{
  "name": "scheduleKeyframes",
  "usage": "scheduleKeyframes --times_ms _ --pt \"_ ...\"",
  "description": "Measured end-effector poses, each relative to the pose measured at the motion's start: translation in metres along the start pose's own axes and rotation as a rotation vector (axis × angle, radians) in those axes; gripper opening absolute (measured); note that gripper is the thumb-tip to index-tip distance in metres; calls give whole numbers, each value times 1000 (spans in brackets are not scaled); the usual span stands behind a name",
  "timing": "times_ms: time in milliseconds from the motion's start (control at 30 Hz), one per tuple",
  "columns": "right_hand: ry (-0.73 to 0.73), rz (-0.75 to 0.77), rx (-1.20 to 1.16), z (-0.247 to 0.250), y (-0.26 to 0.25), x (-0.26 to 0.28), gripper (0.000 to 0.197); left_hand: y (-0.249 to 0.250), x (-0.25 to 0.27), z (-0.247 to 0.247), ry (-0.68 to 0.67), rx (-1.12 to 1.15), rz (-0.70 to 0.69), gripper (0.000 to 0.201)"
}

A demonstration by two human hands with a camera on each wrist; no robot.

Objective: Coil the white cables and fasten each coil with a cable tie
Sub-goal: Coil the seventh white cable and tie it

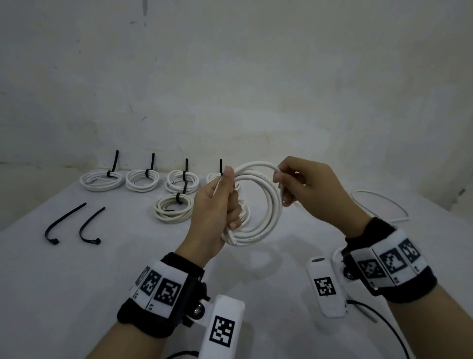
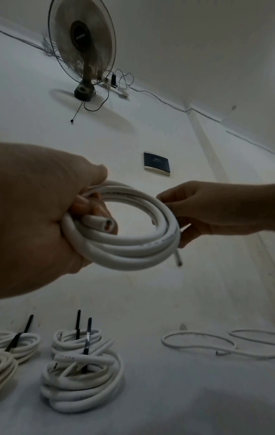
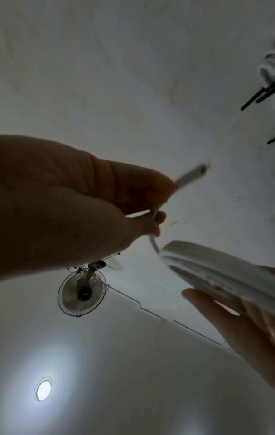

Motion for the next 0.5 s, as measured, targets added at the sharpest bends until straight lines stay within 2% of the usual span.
scheduleKeyframes --times_ms 133,267,367,500 --pt "116 -95 -261 -12 2 1 15 1 -2 -1 25 31 30 37" --pt "107 -150 -563 -31 0 8 7 -1 -2 4 83 52 36 37" --pt "85 -155 -648 -40 -1 13 16 -1 -3 6 138 46 20 37" --pt "115 -209 -715 -48 -2 20 16 3 -2 10 187 24 -46 39"
Point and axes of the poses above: each hand's wrist, its own x-axis away from the middle knuckle, its own z-axis out of the back of the hand, y = z × x, the point moved 5 cm from there along -x, towards the middle knuckle, and after that the axes turned 7 degrees about z, right-handed, at the moved point
